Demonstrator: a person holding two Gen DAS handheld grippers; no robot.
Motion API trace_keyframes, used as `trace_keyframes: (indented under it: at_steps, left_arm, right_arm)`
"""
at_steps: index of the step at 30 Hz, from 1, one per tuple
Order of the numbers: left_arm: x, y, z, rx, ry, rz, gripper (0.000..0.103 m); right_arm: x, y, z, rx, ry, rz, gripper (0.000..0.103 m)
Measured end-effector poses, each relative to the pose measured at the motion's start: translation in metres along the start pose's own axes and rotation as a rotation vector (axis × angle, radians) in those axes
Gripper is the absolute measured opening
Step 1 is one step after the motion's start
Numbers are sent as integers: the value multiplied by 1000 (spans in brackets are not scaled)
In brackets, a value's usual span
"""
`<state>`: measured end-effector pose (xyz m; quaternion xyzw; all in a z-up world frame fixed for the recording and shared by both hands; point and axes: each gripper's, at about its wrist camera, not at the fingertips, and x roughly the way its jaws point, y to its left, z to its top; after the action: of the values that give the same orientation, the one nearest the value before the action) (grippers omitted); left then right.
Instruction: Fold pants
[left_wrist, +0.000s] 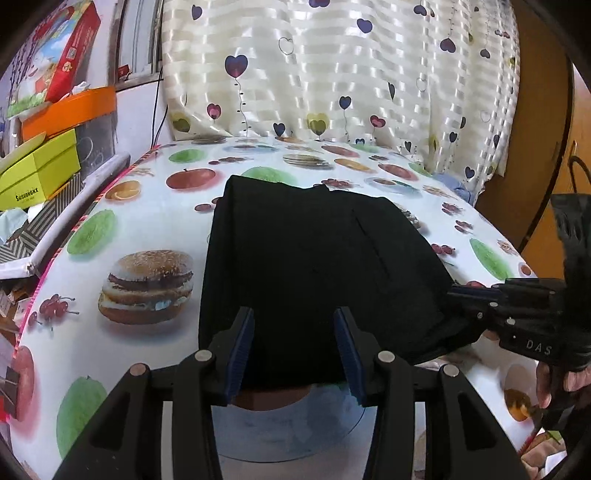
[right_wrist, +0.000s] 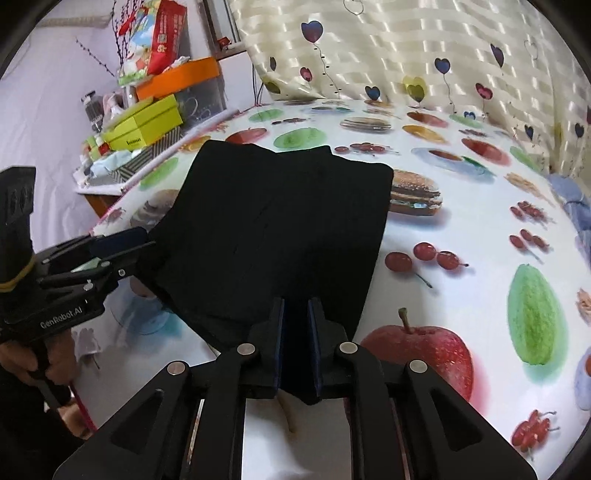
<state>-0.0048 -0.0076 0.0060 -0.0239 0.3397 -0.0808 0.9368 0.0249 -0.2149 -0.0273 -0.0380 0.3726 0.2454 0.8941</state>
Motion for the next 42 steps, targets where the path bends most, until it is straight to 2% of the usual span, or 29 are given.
trace_keyframes:
  at_steps: [3, 5, 7, 24, 28, 32, 42]
  left_arm:
    - [-8, 4, -1, -22, -3, -4, 48]
    - [-13, 7, -2, -35, -6, -8, 48]
    - [-17, 9, -4, -48, -3, -12, 48]
    - [-24, 32, -10, -139, 2, 6, 48]
    - [-21, 37, -8, -153, 4, 4, 48]
    - [-19, 42, -4, -168, 3, -9, 48]
    - [-3, 53, 10, -196, 8, -50, 48]
  right_arm:
    - [-11, 4, -1, 1, -11, -24, 23]
    - [-18, 4, -3, 11, -24, -24, 37]
    - [-25, 5, -4, 20, -37, -20, 44]
    - [-26, 18, -5, -3, -35, 15, 45]
    - [-25, 10, -6, 24, -35, 33, 45]
    - [-24, 0, -5, 71, -42, 54, 50]
    - [-18, -26, 3, 173, -45, 88, 50]
